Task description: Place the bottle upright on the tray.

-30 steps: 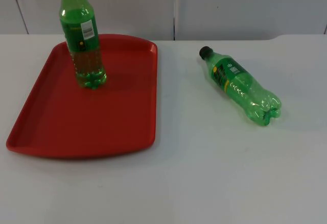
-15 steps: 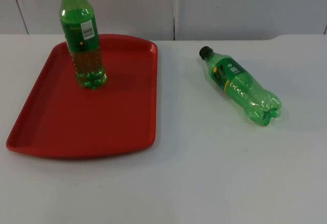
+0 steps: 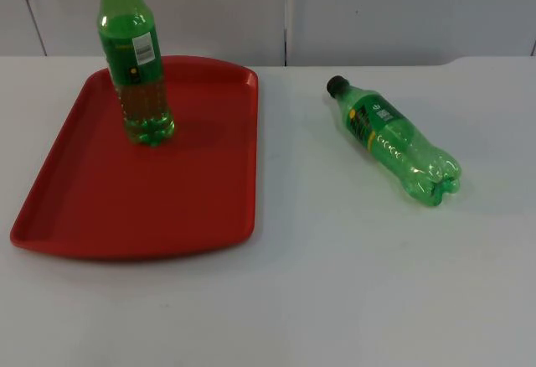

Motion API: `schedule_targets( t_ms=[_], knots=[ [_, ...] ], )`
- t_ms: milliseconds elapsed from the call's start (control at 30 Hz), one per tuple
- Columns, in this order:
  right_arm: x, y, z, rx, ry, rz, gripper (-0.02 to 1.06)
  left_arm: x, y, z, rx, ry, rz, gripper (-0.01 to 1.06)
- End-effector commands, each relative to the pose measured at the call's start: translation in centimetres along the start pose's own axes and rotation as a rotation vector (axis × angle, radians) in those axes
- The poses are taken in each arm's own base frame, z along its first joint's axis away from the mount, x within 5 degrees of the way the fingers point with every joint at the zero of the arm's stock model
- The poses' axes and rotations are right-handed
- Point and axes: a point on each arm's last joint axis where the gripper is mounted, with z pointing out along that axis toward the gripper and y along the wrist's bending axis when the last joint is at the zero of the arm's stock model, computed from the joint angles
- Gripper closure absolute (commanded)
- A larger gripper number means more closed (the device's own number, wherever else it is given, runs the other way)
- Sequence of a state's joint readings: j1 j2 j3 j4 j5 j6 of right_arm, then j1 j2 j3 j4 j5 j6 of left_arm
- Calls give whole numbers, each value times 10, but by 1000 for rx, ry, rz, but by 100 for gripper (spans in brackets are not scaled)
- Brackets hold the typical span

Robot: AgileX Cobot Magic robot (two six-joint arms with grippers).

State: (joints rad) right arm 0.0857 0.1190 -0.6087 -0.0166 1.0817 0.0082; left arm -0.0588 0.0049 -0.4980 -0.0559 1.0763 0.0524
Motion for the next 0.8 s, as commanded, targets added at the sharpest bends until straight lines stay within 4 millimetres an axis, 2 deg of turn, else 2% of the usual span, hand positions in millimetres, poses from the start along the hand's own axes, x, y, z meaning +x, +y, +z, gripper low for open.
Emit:
schedule_targets(
  t_ms=[0, 100, 133, 300, 333, 467, 500, 633, 667, 767],
  knots=[
    [-15, 0, 3, 7, 15, 5, -1, 1, 0, 0, 4, -3, -8, 0],
    [-39, 0, 15, 7, 88, 4, -1, 1, 0, 0, 4, -3, -8, 0],
    [-39, 0, 15, 7, 88, 4, -1, 1, 0, 0, 4, -3, -8, 0],
    [-77, 0, 49, 6, 216, 2, -1, 1, 0, 0, 4, -3, -8, 0],
    [-77, 0, 49, 6, 216, 2, -1, 1, 0, 0, 4, -3, -8, 0],
    [-103, 1, 86, 5, 316, 2, -1, 1, 0, 0, 4, -3, -8, 0],
    [-103, 1, 86, 5, 316, 2, -1, 1, 0, 0, 4, -3, -8, 0],
    [-123, 1, 127, 2, 416, 3, -1, 1, 0, 0, 4, -3, -8, 0],
    [-123, 1, 127, 2, 416, 3, -1, 1, 0, 0, 4, -3, -8, 0],
    [-138, 2, 168, -1, 489, -9, -1, 1, 0, 0, 4, -3, -8, 0]
  ],
)
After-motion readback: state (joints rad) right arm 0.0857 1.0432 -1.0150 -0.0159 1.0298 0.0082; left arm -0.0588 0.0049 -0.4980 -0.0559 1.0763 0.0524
